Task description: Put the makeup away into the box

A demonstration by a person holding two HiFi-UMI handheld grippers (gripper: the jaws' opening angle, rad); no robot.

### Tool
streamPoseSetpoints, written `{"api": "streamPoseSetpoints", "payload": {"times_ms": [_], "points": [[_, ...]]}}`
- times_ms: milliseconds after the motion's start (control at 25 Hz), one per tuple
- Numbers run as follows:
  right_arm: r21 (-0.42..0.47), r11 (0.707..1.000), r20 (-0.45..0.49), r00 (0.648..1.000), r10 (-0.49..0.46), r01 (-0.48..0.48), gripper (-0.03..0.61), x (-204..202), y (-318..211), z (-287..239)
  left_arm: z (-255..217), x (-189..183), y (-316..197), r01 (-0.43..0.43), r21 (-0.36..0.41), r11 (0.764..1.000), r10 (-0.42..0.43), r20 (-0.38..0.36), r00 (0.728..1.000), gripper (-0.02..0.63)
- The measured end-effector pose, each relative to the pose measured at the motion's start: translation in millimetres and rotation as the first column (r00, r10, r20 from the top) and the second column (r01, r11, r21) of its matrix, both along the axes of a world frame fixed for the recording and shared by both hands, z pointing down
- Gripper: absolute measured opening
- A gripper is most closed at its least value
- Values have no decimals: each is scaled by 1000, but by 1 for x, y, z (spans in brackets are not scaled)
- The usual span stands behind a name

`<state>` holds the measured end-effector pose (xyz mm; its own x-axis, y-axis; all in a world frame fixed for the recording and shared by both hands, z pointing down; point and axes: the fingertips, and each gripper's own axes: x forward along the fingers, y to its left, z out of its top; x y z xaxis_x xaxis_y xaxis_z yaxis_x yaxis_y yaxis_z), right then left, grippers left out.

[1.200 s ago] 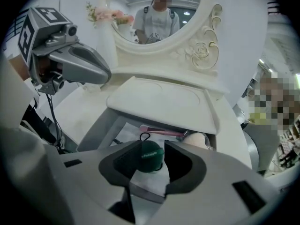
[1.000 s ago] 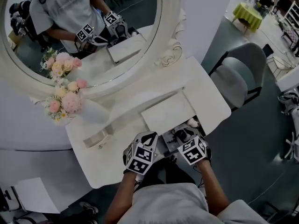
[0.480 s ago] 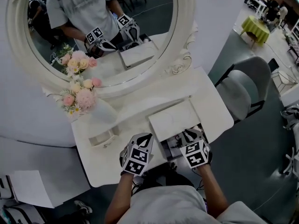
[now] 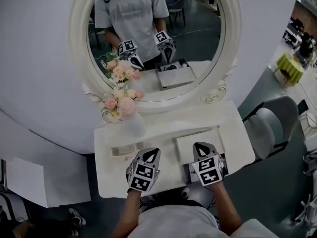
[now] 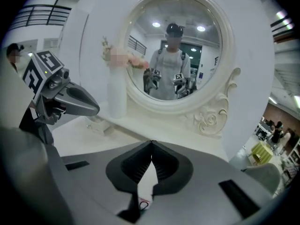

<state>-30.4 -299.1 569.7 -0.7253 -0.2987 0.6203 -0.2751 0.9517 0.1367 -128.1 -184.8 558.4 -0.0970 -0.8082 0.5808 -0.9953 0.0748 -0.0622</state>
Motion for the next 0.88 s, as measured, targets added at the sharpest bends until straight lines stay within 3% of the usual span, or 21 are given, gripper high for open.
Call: {"api": "streamPoseSetpoints", "payload": {"times_ms": [400, 880], "points": [[21, 992, 140, 982, -126, 125, 3, -64, 39, -70, -47, -42, 49, 144, 99, 985, -151, 66, 986, 12], [133, 965, 267, 929, -256, 227, 3, -111, 75, -146, -133, -73, 77, 185, 260, 948, -233, 171, 957, 12]]}}
